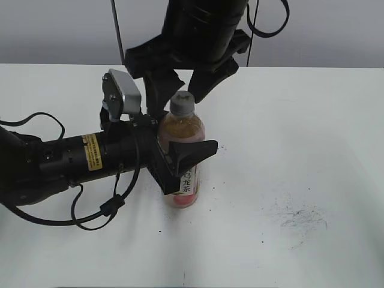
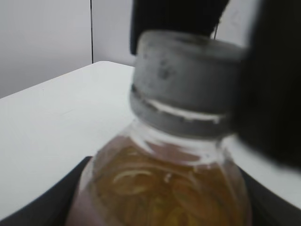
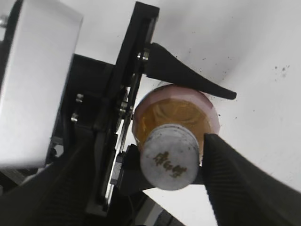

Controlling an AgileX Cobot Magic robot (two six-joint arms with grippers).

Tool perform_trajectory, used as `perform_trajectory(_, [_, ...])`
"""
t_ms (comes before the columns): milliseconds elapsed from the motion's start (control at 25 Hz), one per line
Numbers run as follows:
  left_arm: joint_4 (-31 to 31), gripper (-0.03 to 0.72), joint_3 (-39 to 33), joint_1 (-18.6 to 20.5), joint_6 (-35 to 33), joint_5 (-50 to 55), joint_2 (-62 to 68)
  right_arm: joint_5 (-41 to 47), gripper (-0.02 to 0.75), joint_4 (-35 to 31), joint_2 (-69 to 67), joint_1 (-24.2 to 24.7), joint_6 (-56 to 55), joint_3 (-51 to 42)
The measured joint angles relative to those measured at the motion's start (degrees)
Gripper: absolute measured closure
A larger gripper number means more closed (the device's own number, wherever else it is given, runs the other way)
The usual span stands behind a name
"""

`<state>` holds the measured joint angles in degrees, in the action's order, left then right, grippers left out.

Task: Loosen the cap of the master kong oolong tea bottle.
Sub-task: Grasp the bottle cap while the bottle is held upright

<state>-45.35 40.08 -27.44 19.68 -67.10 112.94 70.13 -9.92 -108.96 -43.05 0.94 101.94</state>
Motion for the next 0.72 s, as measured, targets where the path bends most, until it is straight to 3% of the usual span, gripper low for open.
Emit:
perform_trajectory(240, [0.00, 0.241, 0.00, 0.00, 0.00, 0.00, 0.00, 0.00, 0.304, 0.67, 0.00, 0.00, -6.57, 0.00])
perform_trajectory(480, [0.12, 0.241, 0.00, 0.00, 0.05, 0.00, 0.00, 0.06, 0.450, 2.81, 0.00, 0.00, -6.91, 0.00])
perform_trajectory(720, [0.17, 0.241, 0.00, 0.00, 0.10, 0.00, 0.00, 0.06, 0.464, 2.99, 0.00, -0.07, -1.66, 0.00])
